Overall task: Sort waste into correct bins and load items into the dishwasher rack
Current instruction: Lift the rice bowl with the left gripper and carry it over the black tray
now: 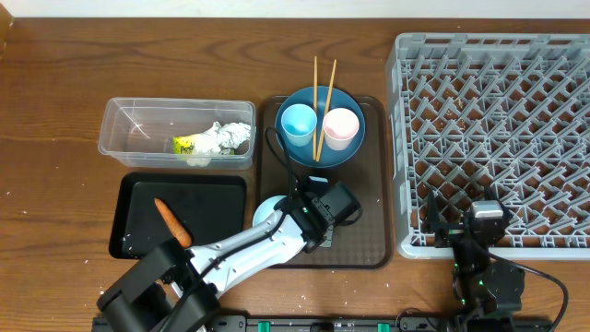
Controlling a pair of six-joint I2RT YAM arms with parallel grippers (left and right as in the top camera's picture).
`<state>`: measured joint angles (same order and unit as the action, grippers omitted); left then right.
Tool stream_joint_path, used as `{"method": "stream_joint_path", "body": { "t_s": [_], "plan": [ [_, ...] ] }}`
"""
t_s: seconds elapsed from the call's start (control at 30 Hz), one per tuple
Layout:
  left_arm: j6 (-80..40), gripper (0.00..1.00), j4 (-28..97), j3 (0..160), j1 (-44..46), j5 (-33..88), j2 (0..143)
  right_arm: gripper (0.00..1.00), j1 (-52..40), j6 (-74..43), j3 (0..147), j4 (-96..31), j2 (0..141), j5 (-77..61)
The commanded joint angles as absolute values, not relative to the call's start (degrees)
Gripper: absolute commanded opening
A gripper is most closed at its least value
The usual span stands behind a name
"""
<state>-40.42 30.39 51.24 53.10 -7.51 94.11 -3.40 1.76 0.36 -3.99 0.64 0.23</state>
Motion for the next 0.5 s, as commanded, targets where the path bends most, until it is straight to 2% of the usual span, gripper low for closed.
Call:
{"method": "stream_joint_path", "body": {
  "t_s": [0.0,0.23,0.47],
  "plan": [
    [-40.1,0.15,30.5,51.0,53.3,-8.6,92.7,0.99,-3.1,1.8,0.3,-4.2,0.4,0.6],
    [-40.1,0.17,30.5,51.0,53.3,-8.6,92.1,0.99,-3.1,1.8,0.3,-4.2,0.4,0.6],
    [-40.1,0.15,30.8,51.0,53.3,-8.1,92.1,0.99,-3.0,1.8,0.3,-4.2,0.4,0.6]
  ]
}}
